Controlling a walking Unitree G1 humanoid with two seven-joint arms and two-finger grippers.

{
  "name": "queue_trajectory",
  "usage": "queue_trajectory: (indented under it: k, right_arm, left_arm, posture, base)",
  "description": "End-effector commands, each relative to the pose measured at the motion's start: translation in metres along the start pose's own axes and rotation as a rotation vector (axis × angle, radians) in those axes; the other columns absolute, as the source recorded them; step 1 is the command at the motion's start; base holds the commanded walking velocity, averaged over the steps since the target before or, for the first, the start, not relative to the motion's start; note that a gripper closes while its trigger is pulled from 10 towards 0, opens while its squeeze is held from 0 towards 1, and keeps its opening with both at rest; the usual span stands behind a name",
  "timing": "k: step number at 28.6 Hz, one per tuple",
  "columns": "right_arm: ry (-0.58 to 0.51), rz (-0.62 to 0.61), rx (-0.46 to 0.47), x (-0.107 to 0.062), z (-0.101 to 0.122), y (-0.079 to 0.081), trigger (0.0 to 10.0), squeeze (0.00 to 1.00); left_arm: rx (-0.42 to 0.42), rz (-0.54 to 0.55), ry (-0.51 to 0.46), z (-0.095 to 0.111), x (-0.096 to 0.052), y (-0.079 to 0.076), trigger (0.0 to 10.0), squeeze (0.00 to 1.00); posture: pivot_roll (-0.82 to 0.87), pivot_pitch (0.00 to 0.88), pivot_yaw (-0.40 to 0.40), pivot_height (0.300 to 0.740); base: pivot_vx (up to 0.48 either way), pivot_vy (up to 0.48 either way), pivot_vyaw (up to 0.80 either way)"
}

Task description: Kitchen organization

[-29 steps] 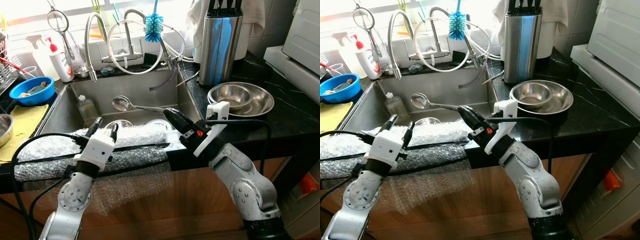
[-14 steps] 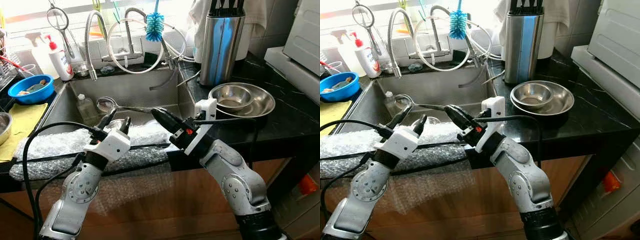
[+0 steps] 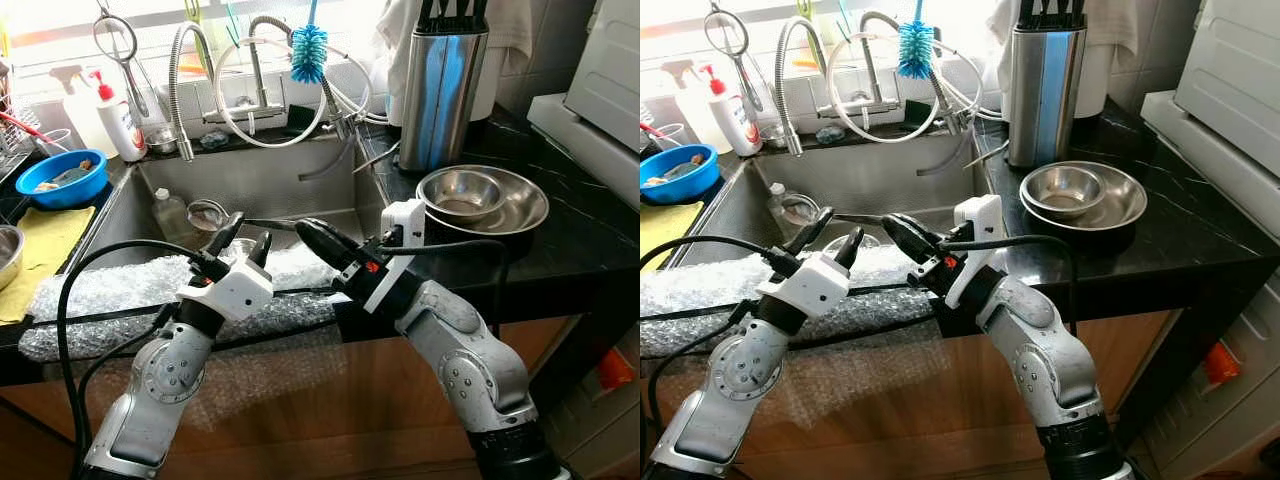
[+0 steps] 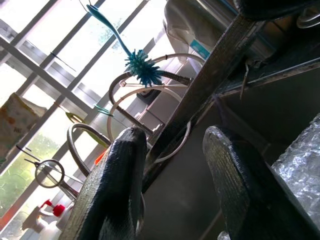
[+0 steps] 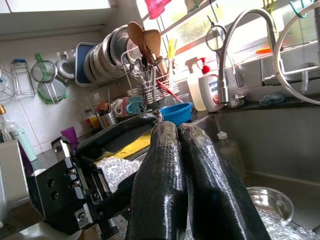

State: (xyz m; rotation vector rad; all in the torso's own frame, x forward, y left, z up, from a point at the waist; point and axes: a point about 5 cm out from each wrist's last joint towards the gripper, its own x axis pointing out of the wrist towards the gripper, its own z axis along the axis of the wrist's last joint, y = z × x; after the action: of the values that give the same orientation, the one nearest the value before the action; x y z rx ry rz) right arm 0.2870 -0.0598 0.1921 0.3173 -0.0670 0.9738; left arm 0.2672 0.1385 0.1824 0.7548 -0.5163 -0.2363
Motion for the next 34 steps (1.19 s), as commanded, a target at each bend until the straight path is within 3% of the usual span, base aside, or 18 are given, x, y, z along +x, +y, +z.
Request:
queue_trajectory:
  k: [1,11,12,14,15,21,22,24,34]
  right_arm:
    - [0.005,0.026,-0.003,0.003,-0.002,0.005,10.0,0.0]
    - [0.002,0.036,-0.001,0.003,-0.002,0.008,10.0,0.0]
    - [0.002,0.036,-0.001,0.003,-0.002,0.008,10.0,0.0]
    - [0.002,0.036,-0.001,0.003,-0.002,0.008,10.0,0.0]
    - [0.002,0.036,-0.001,0.003,-0.002,0.008,10.0,0.0]
    - [0.001,0.038,-0.002,0.003,-0.002,0.008,10.0,0.0]
    - [0.001,0.039,-0.002,0.004,-0.002,0.008,10.0,0.0]
    - [0.001,0.034,-0.005,0.003,-0.002,0.008,10.0,0.0]
    - [-0.005,0.038,-0.007,0.004,0.0,0.008,10.0,0.0]
  left_arm:
    - [0.037,0.026,-0.026,0.005,0.004,0.007,10.0,0.0]
    - [0.058,0.011,0.011,-0.001,0.005,0.002,10.0,0.0]
    - [0.061,0.009,0.015,-0.001,0.005,0.002,9.1,0.0]
    - [0.062,0.009,0.017,-0.002,0.005,0.002,9.1,0.0]
    - [0.07,0.003,0.034,-0.004,0.005,0.001,3.3,0.0]
    - [0.074,-0.002,0.047,-0.006,0.004,0.0,3.0,0.0]
    - [0.076,-0.003,0.048,-0.006,0.004,-0.001,1.3,0.0]
    - [0.076,-0.005,0.053,-0.007,0.005,-0.001,0.0,0.0]
    - [0.081,-0.005,0.056,-0.007,0.004,-0.002,0.0,0.0]
  posture:
    - [-0.07,0.0,0.098,0.74]
    - [-0.07,0.0,0.102,0.74]
    - [-0.07,0.0,0.102,0.74]
    - [-0.07,0.0,0.102,0.74]
    - [-0.07,0.0,0.102,0.74]
    - [-0.07,0.0,0.102,0.74]
    - [-0.07,0.0,0.102,0.74]
    - [-0.07,0.0,0.102,0.74]
    - [-0.07,0.0,0.101,0.74]
  base:
    - [0.0,0.0,0.0]
    - [0.0,0.0,0.0]
    - [0.0,0.0,0.0]
    - [0.0,0.0,0.0]
    - [0.0,0.0,0.0]
    - [0.0,0.0,0.0]
    - [0.0,0.0,0.0]
    - [0.0,0.0,0.0]
    - [0.0,0.0,0.0]
